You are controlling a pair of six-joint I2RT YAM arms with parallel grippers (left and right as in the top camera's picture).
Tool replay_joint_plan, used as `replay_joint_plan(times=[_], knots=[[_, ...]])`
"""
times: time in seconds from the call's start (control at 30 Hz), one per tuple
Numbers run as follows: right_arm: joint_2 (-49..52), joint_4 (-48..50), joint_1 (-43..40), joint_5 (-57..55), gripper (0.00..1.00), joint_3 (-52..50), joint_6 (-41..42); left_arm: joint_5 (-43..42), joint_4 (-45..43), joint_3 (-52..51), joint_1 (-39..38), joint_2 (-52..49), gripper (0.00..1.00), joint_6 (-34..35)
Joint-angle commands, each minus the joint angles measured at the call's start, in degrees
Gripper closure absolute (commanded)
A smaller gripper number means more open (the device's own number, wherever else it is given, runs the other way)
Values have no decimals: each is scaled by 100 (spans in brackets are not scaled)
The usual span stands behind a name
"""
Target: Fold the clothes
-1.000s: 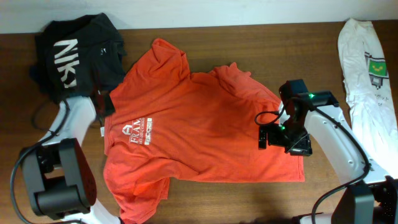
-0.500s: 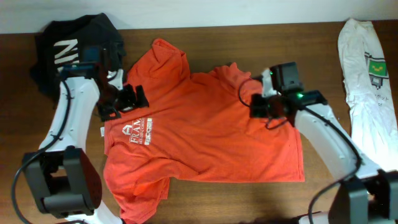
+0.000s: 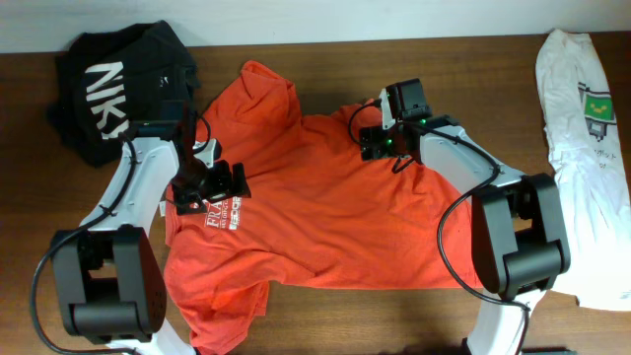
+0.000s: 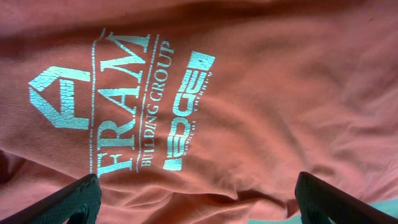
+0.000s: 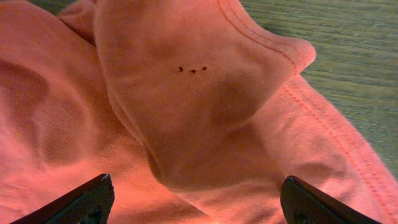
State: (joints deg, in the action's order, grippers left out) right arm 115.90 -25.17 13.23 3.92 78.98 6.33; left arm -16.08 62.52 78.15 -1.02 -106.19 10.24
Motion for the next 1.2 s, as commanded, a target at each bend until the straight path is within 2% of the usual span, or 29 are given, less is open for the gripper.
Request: replay_joint_plan(times=[0.0,0.13,0.17,0.2,0.23,0.33,0.4,0.5,0.6,0.7,0.73,0.77,0.83,0.87,0.9,1.0,1.07,1.17], knots=[[-11,24,31,-315,11,103,-562,85,-109,-39,-7,-2,1,-50],[101,46,31,-343,14,103,-763,83,-140,-39,-7,-2,1,-50],[203,57,31,-382,19,103,-761,83,-140,-39,-7,-2,1,-50],[269,61,31,-426,29,103,-761,83,-140,-39,-7,-2,1,-50],[293,81,31,-450,45,103,-758,83,-140,-39,-7,0,1,-50],[293,162,24,-811,80,214,-734,85,-140,-39,-7,-2,1,-50],[293,15,17,-1357,96,409,-732,85,-142,-39,-7,-2,1,-50],[293,-122,-57,-2293,96,855,-737,85,-142,-39,-7,-2,1,-52],[293,-212,-339,-2411,96,1178,-610,85,-138,-39,-7,0,1,-52],[293,-275,-822,-2415,90,1287,-584,85,-140,-39,-7,-2,1,-52],[293,-374,-988,-2413,76,1298,-564,85,-142,-39,-7,-2,1,-52],[293,-490,-1121,-2411,36,1298,-542,85,-142,-39,-7,-2,1,-52],[286,-730,-1329,-2417,36,1327,-280,83,-160,-39,-7,0,1,-52],[286,-868,-1403,-2413,29,1388,-37,83,-164,-39,-7,0,1,-52],[286,-1294,-1554,-2385,14,1628,452,85,-160,-37,-7,2,1,-52],[282,-2433,-1735,-1552,1,2461,772,85,24,96,-11,96,2,-55],[197,-3458,-1749,-999,1,3237,776,85,98,151,-11,461,5,-52],[-243,-4522,-1733,-870,1,3799,1209,87,433,151,-11,1239,8,-44]])
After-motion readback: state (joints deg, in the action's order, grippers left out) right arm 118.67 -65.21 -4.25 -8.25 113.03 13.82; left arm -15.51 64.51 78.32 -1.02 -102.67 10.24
